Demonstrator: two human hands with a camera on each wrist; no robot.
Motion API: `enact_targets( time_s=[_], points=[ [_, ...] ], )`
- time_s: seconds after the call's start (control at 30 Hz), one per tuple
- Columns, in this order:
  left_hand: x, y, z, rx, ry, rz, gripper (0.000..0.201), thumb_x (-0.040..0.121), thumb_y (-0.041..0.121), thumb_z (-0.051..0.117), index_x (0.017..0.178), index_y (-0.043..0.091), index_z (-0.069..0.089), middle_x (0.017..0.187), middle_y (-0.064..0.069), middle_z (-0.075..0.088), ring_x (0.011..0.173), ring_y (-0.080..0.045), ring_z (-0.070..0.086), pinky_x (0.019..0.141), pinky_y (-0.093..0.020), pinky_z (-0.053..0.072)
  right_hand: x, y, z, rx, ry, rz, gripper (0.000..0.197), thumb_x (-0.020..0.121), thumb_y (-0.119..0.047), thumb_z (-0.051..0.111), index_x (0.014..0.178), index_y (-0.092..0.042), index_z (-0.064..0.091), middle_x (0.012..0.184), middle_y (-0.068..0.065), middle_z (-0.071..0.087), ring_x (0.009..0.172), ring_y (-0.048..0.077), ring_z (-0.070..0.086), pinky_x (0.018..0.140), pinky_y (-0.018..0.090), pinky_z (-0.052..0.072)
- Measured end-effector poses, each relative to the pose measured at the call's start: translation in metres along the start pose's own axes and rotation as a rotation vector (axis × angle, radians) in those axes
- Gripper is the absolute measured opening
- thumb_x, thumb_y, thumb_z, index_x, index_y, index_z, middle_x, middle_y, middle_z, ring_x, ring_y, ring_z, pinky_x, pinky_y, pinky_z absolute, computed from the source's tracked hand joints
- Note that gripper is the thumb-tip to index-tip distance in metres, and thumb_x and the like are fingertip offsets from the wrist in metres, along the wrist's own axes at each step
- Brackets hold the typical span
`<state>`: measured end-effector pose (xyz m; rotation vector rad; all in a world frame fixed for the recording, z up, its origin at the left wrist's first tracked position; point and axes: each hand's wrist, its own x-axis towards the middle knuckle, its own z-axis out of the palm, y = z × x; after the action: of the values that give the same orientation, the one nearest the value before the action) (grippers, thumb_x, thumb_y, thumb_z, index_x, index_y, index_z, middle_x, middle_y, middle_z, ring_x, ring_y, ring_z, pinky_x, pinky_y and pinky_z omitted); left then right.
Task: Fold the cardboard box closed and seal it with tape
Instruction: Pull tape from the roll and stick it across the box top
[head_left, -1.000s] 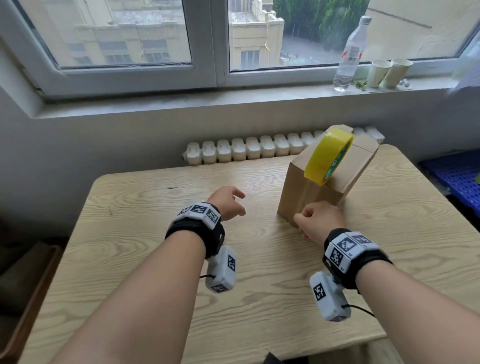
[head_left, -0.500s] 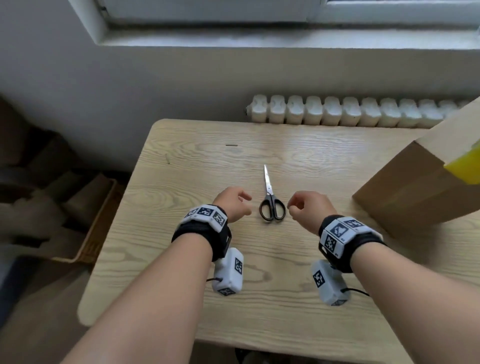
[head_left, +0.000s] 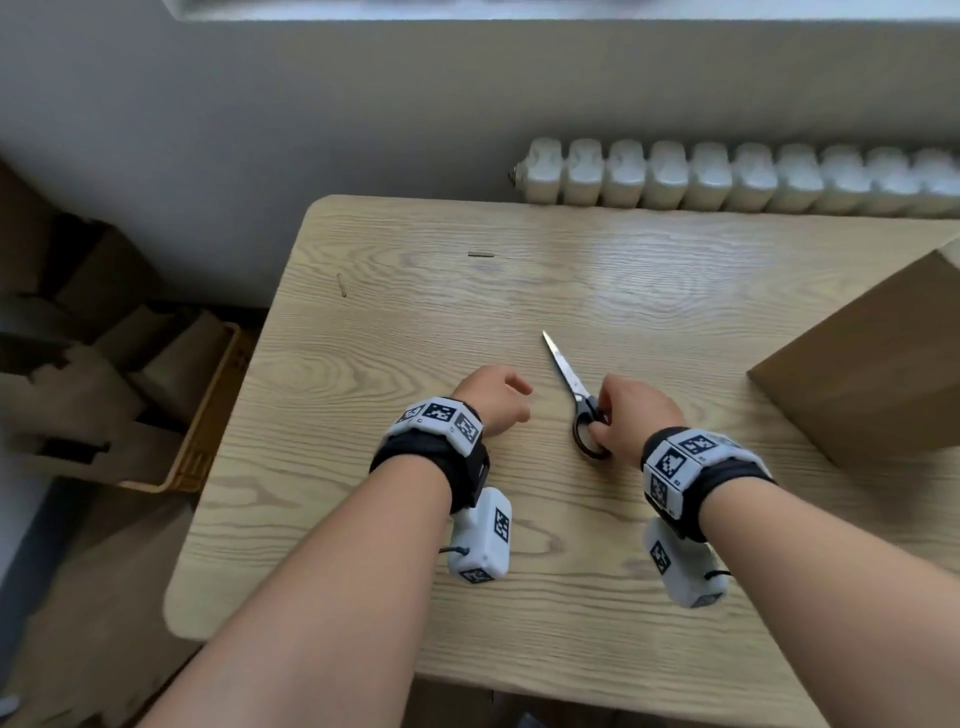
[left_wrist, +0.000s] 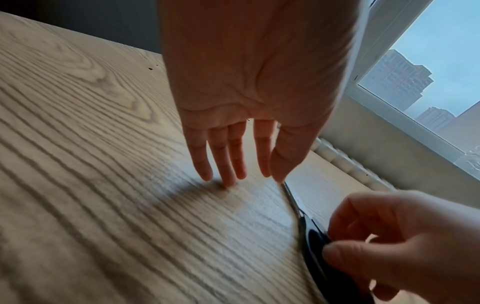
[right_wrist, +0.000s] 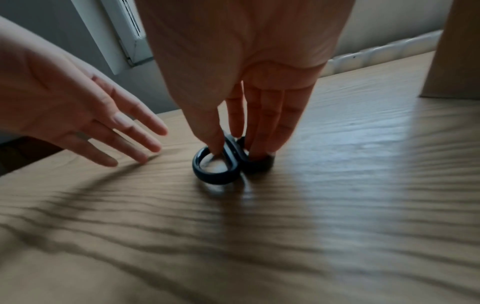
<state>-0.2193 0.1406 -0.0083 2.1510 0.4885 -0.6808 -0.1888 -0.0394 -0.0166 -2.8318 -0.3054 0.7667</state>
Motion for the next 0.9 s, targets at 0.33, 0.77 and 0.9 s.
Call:
enact_targets(
  time_s=[0.33,0.77,0.9],
  points=[
    [-0.008,0.040,0.010,0.016,-0.045,0.061,0.032,0.086,0.008,0.063,0.117,0.015,0.063,0.116,-0.006,0.066,0.103,-0.019,0.062,0.088,-0.029,0.049,-0.032,0.047,0.001,0.015,0.085,0.049,0.019,0.086,-0.033,0.054,0.095,-0.018,0.047,0.088,0.004,0.063,0.077,0.026,0.054,0.065,0.029,0.039],
    [-0.081,0.207,0.036,0.069,-0.008,0.493,0.053,0.071,0.020,0.082,0.119,0.022,0.061,0.117,-0.003,0.062,0.105,-0.018,0.062,0.090,-0.034,0.053,-0.127,0.135,-0.100,0.092,0.158,0.121,0.024,0.088,-0.025,0.055,0.110,-0.025,0.063,0.109,0.001,0.067,0.104,0.025,0.061,0.087,0.030,0.051],
    [-0.108,0.256,0.049,0.112,0.007,0.655,0.073,0.067,0.022,0.085,0.131,0.023,0.051,0.128,-0.003,0.053,0.116,-0.018,0.055,0.099,-0.037,0.048,-0.161,0.158,-0.123,0.049,0.242,0.154,0.027,0.085,-0.025,0.057,0.110,-0.028,0.065,0.113,0.002,0.067,0.107,0.027,0.061,0.083,0.027,0.049]
  ],
)
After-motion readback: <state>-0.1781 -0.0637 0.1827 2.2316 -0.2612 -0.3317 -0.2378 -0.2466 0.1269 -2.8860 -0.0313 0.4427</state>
